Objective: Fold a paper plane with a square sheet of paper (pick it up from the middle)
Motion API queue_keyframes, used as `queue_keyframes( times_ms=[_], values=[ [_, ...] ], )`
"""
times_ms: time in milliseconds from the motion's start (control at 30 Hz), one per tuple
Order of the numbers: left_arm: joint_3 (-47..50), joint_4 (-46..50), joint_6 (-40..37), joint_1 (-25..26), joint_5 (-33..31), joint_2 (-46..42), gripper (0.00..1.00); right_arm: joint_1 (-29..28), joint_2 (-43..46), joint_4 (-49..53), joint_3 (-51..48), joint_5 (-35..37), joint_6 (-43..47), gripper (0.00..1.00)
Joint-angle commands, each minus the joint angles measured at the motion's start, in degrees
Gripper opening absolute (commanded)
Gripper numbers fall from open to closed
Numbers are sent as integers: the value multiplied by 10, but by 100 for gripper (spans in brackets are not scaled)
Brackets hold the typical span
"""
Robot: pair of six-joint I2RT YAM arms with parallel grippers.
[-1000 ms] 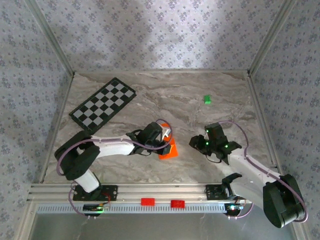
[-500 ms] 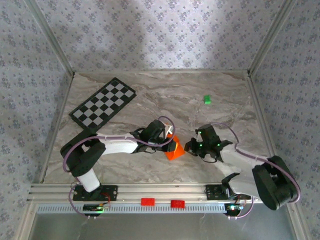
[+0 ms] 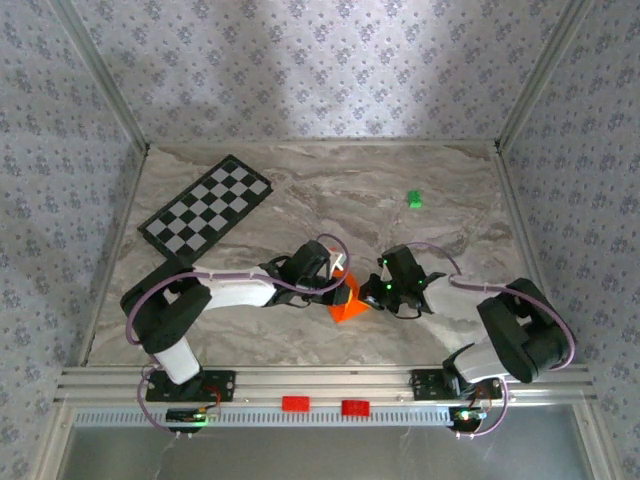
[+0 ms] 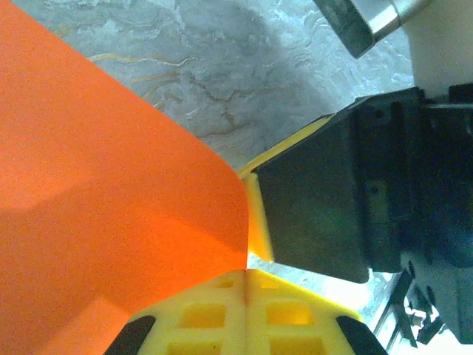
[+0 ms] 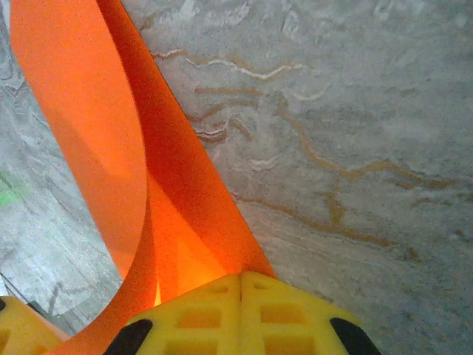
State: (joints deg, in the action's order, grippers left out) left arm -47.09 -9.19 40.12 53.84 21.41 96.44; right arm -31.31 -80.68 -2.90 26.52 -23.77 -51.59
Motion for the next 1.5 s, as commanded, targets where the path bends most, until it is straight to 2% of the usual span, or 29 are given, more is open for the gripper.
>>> queue_keyframes(
  times_ms=[0, 333, 1033, 1467],
  values=[
    [9, 17, -20, -13, -8, -25, 0, -6, -9, 34, -13, 21, 6, 0],
    [24, 45, -47, -40, -30, -29, 0, -16, -8, 42, -11, 21, 1, 0],
    [20, 51, -63, -39, -65, 8, 1, -33, -7, 39, -14, 29, -23, 0],
    [40, 42, -66, -36, -53, 25, 0, -39, 20, 33, -6, 26, -39, 1]
  ],
)
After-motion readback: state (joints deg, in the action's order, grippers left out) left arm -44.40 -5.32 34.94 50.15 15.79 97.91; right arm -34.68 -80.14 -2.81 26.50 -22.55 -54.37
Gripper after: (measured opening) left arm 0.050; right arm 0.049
